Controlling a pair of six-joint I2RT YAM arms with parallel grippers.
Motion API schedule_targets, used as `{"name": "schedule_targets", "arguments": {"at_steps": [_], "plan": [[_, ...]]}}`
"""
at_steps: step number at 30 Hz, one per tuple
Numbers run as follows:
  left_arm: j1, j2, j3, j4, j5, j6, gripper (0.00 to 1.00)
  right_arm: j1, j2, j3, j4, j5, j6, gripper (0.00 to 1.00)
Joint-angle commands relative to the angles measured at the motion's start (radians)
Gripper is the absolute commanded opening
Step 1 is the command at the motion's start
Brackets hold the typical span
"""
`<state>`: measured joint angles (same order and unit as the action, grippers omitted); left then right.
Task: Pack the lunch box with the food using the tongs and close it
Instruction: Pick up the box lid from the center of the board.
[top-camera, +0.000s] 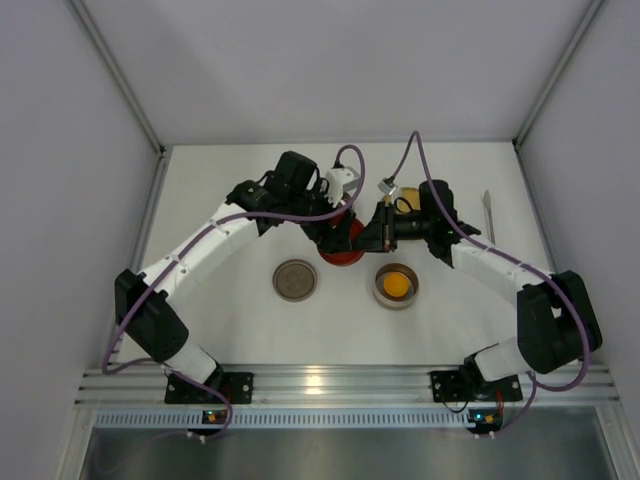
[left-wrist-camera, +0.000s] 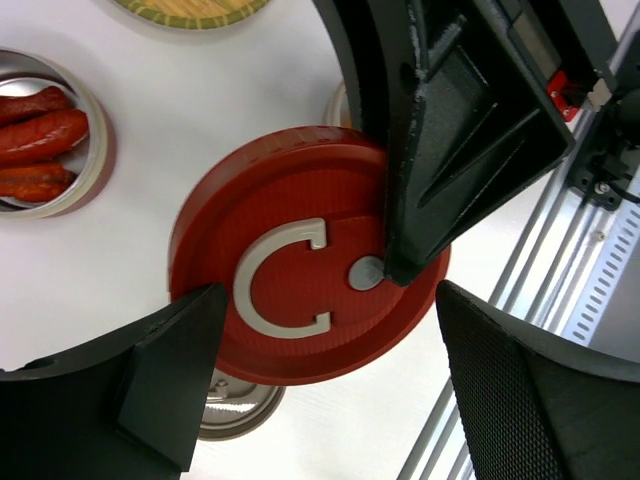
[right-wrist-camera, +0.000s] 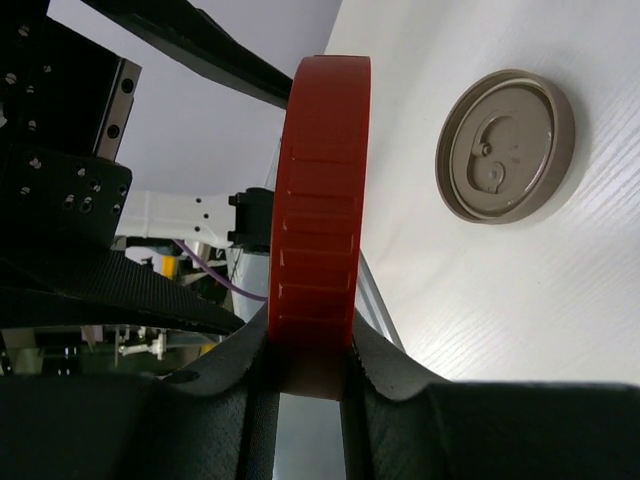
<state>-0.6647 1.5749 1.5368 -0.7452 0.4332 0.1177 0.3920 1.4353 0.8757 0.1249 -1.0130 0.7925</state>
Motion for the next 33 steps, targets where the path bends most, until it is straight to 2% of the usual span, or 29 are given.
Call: {"name": "schedule_targets", "arguments": {"at_steps": [1, 8, 11, 13, 22, 27, 28, 33], "plan": [[-0.001, 0.017, 0.036, -0.011, 0.104, -0.003, 0.89, 0.010, -0.029, -0.007, 0.151, -0.039, 0.059, 0.00], [-0.001, 0.019, 0.037, -0.032, 0.157, 0.002, 0.87, 0.002, -0.024, -0.007, 0.216, -0.055, 0.111, 0.00], [-0.001, 0.011, 0.039, -0.039, 0.260, -0.001, 0.84, 0.002, -0.016, -0.007, 0.217, -0.052, 0.100, 0.00], [-0.001, 0.001, 0.040, -0.034, 0.347, 0.002, 0.82, 0.002, -0.016, -0.009, 0.206, -0.047, 0.071, 0.00], [0.011, -0.039, 0.077, -0.010, 0.502, -0.047, 0.74, 0.001, -0.022, -0.003, 0.131, -0.003, -0.076, 0.00], [0.043, -0.041, 0.072, 0.058, 0.648, -0.113, 0.72, 0.002, -0.041, -0.038, 0.196, 0.034, -0.082, 0.00], [0.048, -0.042, 0.069, 0.070, 0.665, -0.159, 0.72, 0.002, -0.045, -0.041, 0.208, 0.039, -0.075, 0.00], [0.048, -0.033, 0.072, 0.105, 0.719, -0.199, 0.72, 0.001, -0.042, -0.073, 0.365, 0.077, -0.020, 0.00]]}}
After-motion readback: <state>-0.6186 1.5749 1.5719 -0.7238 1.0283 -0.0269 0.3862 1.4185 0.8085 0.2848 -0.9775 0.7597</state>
